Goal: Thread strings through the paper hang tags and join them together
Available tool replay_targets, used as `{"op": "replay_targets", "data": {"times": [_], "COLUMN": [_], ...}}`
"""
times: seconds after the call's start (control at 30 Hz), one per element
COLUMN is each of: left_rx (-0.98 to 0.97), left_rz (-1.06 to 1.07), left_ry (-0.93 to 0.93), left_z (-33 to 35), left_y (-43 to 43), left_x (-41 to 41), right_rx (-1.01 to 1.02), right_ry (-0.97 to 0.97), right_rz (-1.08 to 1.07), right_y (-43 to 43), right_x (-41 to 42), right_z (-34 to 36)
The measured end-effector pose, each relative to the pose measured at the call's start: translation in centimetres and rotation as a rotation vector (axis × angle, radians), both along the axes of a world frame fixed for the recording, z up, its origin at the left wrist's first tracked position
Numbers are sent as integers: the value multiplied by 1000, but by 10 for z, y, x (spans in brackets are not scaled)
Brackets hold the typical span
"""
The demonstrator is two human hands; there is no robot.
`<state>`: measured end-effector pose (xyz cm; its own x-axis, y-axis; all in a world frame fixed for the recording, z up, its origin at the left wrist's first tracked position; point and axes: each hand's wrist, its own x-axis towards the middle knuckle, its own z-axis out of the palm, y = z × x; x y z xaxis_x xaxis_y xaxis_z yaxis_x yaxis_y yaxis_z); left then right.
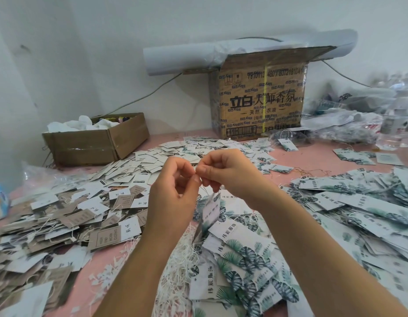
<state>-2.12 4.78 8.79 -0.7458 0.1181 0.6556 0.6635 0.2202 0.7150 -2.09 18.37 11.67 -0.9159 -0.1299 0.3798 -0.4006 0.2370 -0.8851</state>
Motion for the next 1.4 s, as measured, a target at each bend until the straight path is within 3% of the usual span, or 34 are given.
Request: {"op": "replay_targets", "data": {"times": [0.4,0.77,1.0,1.17,1.4], "left_rx": [150,151,166,24,-393], "left_rz": [-144,-115,-80,-139,-201], "left_ry": [-87,-56,-145,-221,-370], "left_z": [2,0,-1,-7,-13], "left_y": [-4,-2,-6,-2,0], "left_x": [-3,-3,-8,-9,-8], "right_rx": [-270,-238,-146,-107,-226], "right_ry": [-64,-70,-99,-93,-5], "right_rz": [168,213,218,143,-46], "right_y": [-1,4,1,1,13], "right_x": [2,4,6,7,4], "right_z": [1,3,5,7,9]}}
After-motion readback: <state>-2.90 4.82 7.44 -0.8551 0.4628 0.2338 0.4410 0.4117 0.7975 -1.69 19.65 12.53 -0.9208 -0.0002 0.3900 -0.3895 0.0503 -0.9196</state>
